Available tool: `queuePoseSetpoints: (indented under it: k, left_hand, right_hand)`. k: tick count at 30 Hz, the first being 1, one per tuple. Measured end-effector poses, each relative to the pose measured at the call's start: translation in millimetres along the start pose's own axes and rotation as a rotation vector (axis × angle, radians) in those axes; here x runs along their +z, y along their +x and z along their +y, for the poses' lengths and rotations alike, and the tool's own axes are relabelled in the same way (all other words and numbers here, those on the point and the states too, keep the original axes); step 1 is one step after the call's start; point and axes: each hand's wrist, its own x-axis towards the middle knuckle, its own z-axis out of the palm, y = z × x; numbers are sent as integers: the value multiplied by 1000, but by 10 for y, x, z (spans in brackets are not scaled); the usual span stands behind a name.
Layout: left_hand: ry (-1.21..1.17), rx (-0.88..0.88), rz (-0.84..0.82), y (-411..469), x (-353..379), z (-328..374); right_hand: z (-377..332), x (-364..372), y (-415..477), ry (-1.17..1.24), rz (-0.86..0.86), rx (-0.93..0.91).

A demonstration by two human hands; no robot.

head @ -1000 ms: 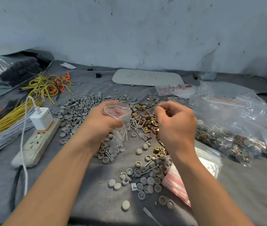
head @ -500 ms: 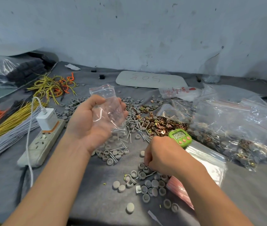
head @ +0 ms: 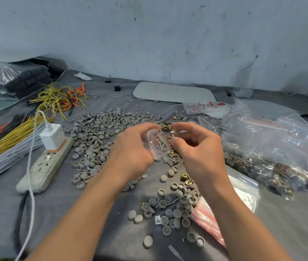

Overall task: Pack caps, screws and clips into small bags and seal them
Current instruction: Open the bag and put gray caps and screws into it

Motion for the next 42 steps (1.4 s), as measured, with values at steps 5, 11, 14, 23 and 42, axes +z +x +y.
queuePoseSetpoints:
  k: [5, 11, 14, 23, 42]
  left_hand:
    - [107, 33, -57, -28, 71, 27]
    - [-82, 24, -186, -16, 41, 40]
    - [-221, -35, -214, 1, 25, 7]
    - [-943, -325, -179, 78, -174, 32]
    - [-1611, -410, -232, 145, -427, -119]
  right_hand:
    - [-15, 56, -23, -97, -65, 1]
    - [-28, 113, -53, -300, -125, -2]
    - [-66, 100, -44, -218, -69, -50]
    - [5, -61, 6, -71, 53, 296]
    - [-78, 32, -80, 601, -568, 632]
